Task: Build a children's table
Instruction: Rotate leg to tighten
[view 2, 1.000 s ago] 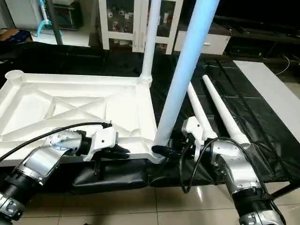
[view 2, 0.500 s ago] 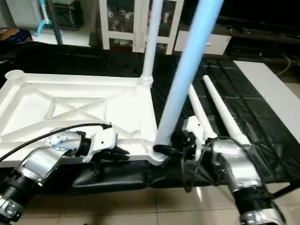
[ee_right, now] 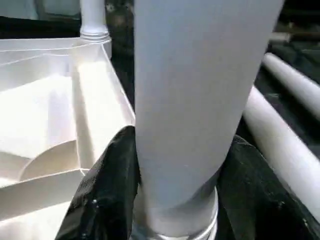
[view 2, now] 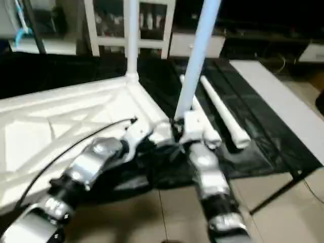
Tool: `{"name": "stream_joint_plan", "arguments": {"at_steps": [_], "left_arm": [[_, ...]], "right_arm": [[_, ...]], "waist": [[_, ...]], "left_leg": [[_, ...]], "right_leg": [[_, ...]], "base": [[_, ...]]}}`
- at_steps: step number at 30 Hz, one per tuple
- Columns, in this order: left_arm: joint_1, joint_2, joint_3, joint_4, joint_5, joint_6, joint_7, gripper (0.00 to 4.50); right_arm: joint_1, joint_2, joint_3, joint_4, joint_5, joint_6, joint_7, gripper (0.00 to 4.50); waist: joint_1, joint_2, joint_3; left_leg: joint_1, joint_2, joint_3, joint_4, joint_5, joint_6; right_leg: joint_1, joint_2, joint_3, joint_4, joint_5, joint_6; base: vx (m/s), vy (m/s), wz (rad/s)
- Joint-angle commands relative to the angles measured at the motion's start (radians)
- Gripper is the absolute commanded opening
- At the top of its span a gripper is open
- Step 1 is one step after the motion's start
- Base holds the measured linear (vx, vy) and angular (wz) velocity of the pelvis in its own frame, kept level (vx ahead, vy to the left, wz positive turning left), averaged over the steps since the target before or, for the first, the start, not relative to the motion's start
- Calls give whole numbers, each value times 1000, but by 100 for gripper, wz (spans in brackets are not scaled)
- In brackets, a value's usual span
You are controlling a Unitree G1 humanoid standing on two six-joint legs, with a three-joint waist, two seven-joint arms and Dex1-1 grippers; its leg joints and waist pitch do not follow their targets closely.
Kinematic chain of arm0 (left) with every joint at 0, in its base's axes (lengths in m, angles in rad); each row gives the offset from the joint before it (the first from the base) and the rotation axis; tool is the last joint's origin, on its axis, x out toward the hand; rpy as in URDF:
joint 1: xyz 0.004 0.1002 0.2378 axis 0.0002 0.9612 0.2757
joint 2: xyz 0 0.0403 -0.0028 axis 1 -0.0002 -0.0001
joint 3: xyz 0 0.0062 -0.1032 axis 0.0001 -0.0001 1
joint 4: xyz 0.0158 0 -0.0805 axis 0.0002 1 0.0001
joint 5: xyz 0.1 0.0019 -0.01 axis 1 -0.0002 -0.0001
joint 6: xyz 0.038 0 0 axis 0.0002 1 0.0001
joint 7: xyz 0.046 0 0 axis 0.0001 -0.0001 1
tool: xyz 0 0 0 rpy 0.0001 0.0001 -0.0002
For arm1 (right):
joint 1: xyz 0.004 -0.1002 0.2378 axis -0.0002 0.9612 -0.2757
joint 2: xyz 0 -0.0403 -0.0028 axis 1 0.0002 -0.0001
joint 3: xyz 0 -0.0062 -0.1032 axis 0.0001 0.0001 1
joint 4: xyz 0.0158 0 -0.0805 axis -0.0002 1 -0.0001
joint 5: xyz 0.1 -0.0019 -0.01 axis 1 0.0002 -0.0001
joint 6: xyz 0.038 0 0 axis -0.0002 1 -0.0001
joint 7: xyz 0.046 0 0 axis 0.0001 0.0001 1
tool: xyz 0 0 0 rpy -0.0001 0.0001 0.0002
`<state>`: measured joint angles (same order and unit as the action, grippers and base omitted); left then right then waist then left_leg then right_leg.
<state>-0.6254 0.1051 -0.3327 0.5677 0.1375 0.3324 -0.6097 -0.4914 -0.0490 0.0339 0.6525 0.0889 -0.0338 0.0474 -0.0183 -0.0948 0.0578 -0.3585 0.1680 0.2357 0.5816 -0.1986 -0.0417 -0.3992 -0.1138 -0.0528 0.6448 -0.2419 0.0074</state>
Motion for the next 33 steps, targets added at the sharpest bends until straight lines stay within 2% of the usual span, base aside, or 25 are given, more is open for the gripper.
{"name": "stream_joint_plan", "arguments": {"at_steps": [1, 2, 3, 4, 5, 6, 7, 8, 9, 10, 12, 13, 14, 15, 16, 17, 20, 21, 22, 25, 26, 28, 29, 30, 33], "left_arm": [[-2, 16, 13, -2, 11, -17, 26, 0], [2, 22, 14, -3, 17, -15, 18, 0], [10, 42, 7, -6, 28, -28, -2, 0], [15, 56, 0, -9, 37, -38, -16, 0], [23, 71, -9, -14, 39, -45, -33, 0], [36, 97, -18, -23, 39, -56, -58, 0], [40, 105, -20, -26, 38, -58, -64, 0], [61, 147, -39, -40, 34, -79, -117, 0], [61, 147, -39, -40, 34, -79, -117, 0], [82, 194, -59, -55, 31, -143, -185, 0], [116, 264, -88, -86, 19, -217, -302, 0], [136, 306, -101, -109, 14, -244, -366, 0], [140, 313, -104, -114, 13, -249, -377, 0], [155, 341, -108, -135, 8, -268, -410, 0], [172, 367, -111, -158, 0, -294, -445, 0], [181, 376, -109, -173, -9, -300, -462, 0], [194, 386, -109, -205, -33, -294, -492, 0], [197, 388, -110, -212, -39, -292, -498, 0], [200, 389, -112, -225, -49, -285, -507, 0], [200, 388, -117, -236, -51, -282, -512, 0], [200, 390, -118, -237, -50, -289, -516, 0], [197, 387, -114, -237, -56, -290, -518, 0], [197, 386, -113, -238, -58, -291, -519, 0], [202, 383, -106, -261, -84, -281, -552, 0], [208, 386, -111, -277, -95, -274, -575, 0]], "right_arm": [[16, -13, 8, 64, -22, 7, 60, 191], [18, -8, 6, 58, -5, 2, 107, 247], [29, -21, 19, 35, -12, -27, 157, 247], [37, -31, 32, 16, -23, -50, 188, 261], [49, -42, 44, -8, -36, -70, 193, 264], [62, -59, 47, -42, -31, -78, 219, 270], [65, -63, 47, -51, -28, -78, 225, 281], [77, -91, 50, -88, -17, -81, 258, 293], [77, -91, 50, -88, -17, -81, 258, 303], [83, -115, 48, -125, 24, -62, 329, 314], [92, -164, 59, -177, 86, -28, 462, 324], [99, -204, 75, -218, 114, -1, 550, 346], [101, -211, 78, -225, 119, 4, 565, 346], [111, -245, 88, -260, 137, 26, 643, 346], [122, -281, 96, -294, 154, 43, 724, 346], [126, -297, 98, -306, 162, 49, 757, 346], [135, -316, 93, -322, 187, 69, 819, 346], [138, -319, 92, -326, 193, 74, 833, 346], [141, -339, 94, -326, 201, 75, 873, 346], [144, -372, 101, -325, 215, 88, 937, 346], [145, -387, 104, -329, 227, 103, 966, 321], [142, -397, 103, -335, 252, 130, 1002, 313], [142, -399, 103, -336, 257, 135, 1009, 313], [138, -417, 104, -333, 295, 191, 1085, 297], [136, -421, 108, -316, 295, 210, 1118, 270]], "waist": [[34, -12, -60], [39, -7, -67], [46, 12, -60], [32, 22, -68], [28, 29, -63], [24, 29, -61], [19, 29, -66], [17, 27, -66], [17, 25, -68], [14, 27, -67], [12, 33, -65], [11, 38, -61], [14, 40, -65], [14, 45, -67], [15, 44, -67], [18, 42, -70], [27, 42, -70], [27, 42, -70], [30, 25, -69], [35, 27, -62], [35, 26, -62], [37, 23, -61], [37, 23, -62], [38, 22, -63], [43, 22, -65]], "left_leg": [[-22, 28, -87, 44, -171, 28], [-73, 36, -102, 9, -95, 17], [-23, 58, -93, -51, -92, 4], [-2, 66, -89, -54, -170, 6], [-2, 67, -86, -64, -261, 0], [0, 64, -81, -64, -309, -5], [-11, 59, -84, -66, -336, -10], [-13, 58, -83, -68, -338, -8], [-12, 59, -83, -69, -327, -5], [-10, 61, -82, -70, -323, -4], [-16, 65, -86, -76, -313, 12], [-11, 66, -82, -76, -327, 7], [-5, 67, -83, -74, -327, 9], [-7, 70, -82, -74, -286, 12], [-4, 71, -77, -72, -261, 18], [-5, 71, -75, -69, -231, 29], [1, 70, -69, -65, -195, 42], [2, 70, -68, -66, -192, 42], [0, 70, -67, -64, -193, 46], [5, 72, -65, -68, -238, 31], [4, 72, -65, -69, -258, 23], [6, 72, -66, -69, -282, 13], [7, 72, -65, -69, -279, 9], [5, 72, -65, -68, -273, 6], [4, 74, -64, -67, -239, 14]], "right_leg": [[37, -159, 105, -196, -924, 23], [84, -139, 84, -151, -767, 11], [24, -50, 33, -127, -413, -43], [13, -23, 25, -97, -198, -109], [15, -24, 30, -104, -181, -163], [13, -22, 32, -112, -209, -177], [28, -27, 32, -112, -245, -177], [29, -28, 33, -117, -257, -172], [29, -31, 34, -120, -258, -166], [26, -30, 35, -122, -254, -170], [36, -31, 34, -121, -232, -177], [27, -28, 35, -124, -250, -176], [28, -29, 35, -123, -236, -183], [32, -28, 38, -113, -163, -206], [31, -25, 38, -108, -98, -227], [36, -26, 37, -99, -43, -244], [35, -26, 38, -94, 12, -279], [35, -26, 38, -94, 11, -281], [38, -29, 38, -93, -17, -279], [31, -29, 38, -106, -122, -253], [32, -31, 39, -109, -159, -241], [29, -32, 39, -114, -211, -221], [27, -32, 40, -115, -215, -217], [28, -32, 39, -115, -217, -210], [30, -31, 38, -110, -178, -220]], "base": [[102, -76, -38], [77, 3, -25], [77, 3, -25], [0, 0, 0], [0, 0, 0], [0, 0, 0], [0, 0, 0], [0, 0, 0], [0, 0, 0], [0, 0, 0], [0, 0, 0], [0, 0, 0], [0, 0, 0], [0, 0, 0], [0, 0, 0], [0, 0, 0], [0, 0, 0], [0, 0, 0], [0, 0, 0], [0, 0, 0], [0, 0, 0], [0, 0, 0], [0, 0, 0], [0, 0, 0], [0, 0, 0]]}}
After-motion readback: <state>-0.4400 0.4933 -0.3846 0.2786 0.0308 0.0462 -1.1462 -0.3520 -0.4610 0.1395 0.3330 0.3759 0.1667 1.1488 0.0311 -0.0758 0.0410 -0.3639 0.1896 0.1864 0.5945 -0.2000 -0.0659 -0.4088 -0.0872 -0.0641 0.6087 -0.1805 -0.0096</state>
